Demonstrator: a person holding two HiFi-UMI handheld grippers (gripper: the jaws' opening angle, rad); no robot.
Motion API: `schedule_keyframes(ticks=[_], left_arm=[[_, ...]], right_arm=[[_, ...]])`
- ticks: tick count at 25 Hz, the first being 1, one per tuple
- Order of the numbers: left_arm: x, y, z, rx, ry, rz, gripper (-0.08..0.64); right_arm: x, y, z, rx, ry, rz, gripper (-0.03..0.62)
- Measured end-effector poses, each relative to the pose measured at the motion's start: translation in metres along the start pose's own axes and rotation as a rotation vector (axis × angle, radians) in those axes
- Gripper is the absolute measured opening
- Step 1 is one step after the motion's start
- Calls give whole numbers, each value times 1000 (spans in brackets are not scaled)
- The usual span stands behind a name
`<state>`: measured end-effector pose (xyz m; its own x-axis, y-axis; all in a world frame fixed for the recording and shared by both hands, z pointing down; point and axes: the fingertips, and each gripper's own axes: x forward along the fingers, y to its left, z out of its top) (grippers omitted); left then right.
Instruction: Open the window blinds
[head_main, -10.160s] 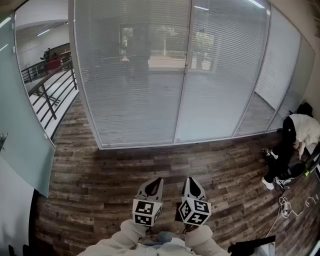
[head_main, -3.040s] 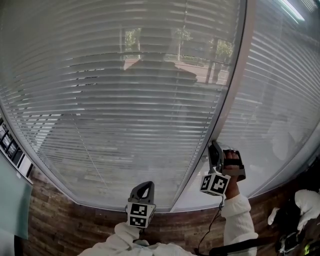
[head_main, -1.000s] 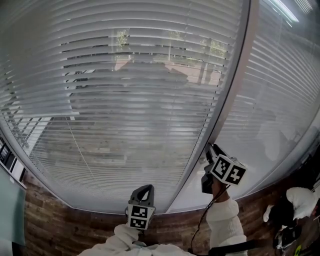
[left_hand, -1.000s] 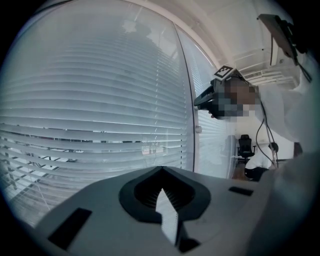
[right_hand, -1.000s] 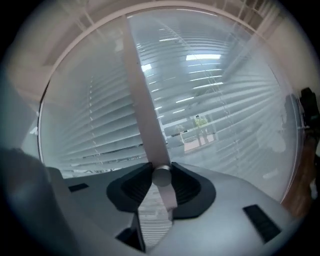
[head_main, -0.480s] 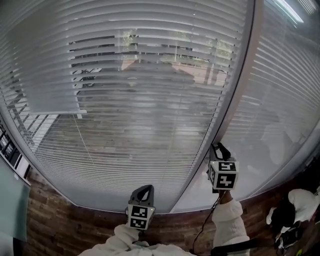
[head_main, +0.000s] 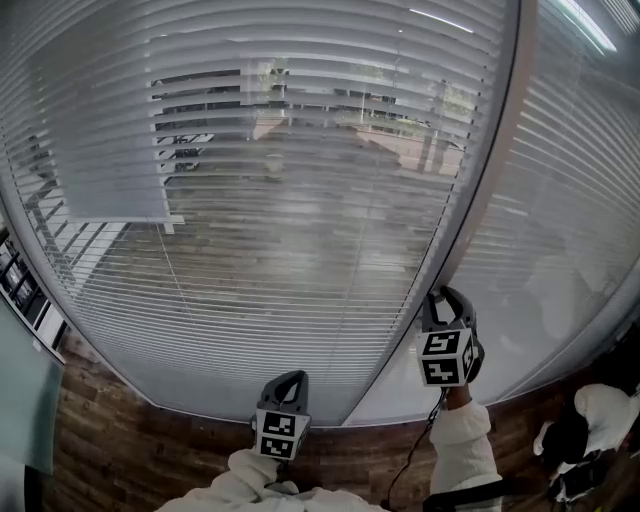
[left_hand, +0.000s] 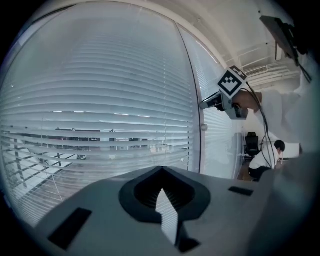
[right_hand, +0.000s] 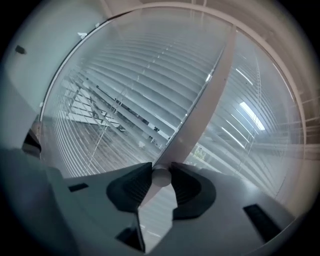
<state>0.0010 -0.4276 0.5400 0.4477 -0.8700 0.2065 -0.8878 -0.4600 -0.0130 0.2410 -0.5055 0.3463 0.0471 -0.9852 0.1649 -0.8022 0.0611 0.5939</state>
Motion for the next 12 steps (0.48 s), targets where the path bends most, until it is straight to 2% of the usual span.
schedule_keyframes(ticks=[4,9,12], left_arm=[[-1,2,-2,-6,2,10,0],[-3,1,-1,-7,2,20,0],[-4,3,-2,-5,2,32,0]], right_arm=[[0,3,0,-147,-12,-34,129],[0,4,0,-198,-19,-34,129],[0,6,-1,-268,-20,-38,129]])
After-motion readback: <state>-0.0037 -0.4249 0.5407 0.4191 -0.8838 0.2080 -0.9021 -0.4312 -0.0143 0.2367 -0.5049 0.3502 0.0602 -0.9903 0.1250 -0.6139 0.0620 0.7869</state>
